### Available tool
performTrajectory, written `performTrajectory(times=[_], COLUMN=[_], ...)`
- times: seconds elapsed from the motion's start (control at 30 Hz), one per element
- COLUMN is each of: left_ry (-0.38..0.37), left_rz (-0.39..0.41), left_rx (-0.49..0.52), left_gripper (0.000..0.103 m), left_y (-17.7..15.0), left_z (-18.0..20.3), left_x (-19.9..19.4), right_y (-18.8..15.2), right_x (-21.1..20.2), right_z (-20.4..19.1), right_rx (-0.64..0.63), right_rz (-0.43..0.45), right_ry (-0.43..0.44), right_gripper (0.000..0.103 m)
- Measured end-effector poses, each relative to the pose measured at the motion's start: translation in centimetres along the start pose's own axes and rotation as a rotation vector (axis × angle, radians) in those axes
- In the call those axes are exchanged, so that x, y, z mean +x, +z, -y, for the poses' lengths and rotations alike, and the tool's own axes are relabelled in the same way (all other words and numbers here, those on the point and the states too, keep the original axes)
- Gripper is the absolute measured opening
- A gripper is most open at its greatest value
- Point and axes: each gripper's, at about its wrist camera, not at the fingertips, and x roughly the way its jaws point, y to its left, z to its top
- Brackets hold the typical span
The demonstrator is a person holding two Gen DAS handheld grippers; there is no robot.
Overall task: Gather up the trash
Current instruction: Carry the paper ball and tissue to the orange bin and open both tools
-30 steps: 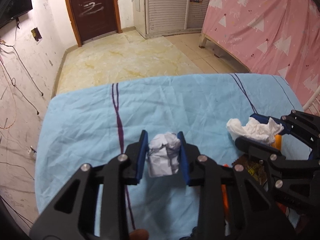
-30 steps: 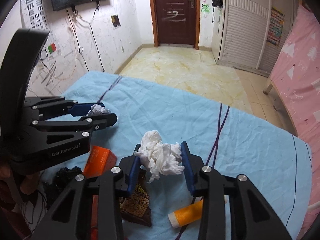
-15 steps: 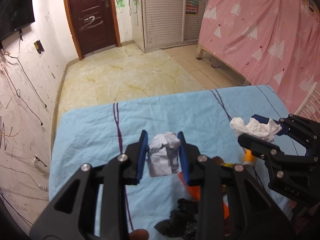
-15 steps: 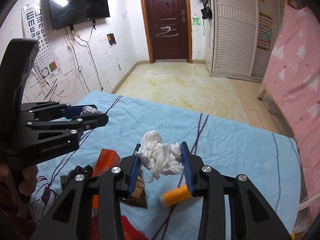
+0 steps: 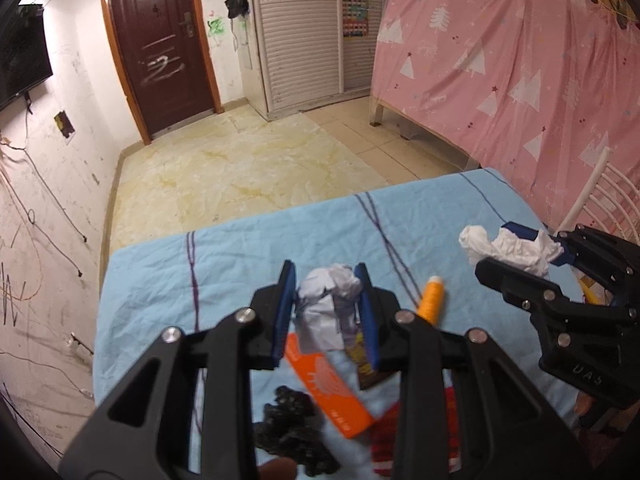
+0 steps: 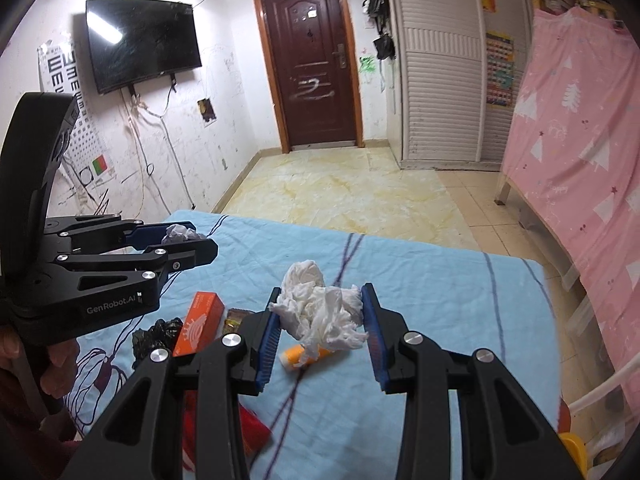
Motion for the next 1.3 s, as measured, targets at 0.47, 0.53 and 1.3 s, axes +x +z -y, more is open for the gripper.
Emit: performTrajectory(times=[0.47,0.53,1.3], left_ry=[-0.094,-0.115,-0.401], left_rz=[0.024,0.023,-0.113], left_rx=[0.120,0.137,0.375], left_gripper=[0.028,0.028,0.028], left_y=[0.6,0.6,-1.9], left_z=[9.8,11.4,31.3], left_x=[-1.8,-1.9,0.3], right_y=[-5.8,-6.9,-20.7], right_x=[-9.0,-10.4,-15.5], right_z=[8.0,9.3,22.4], right_rx=[0.161,0.185,0.482], right_rz=[0.112,0.125,0.081], right_ry=[-0.107,-0.135,-0.351], right_gripper=[0.032,0.032,0.038])
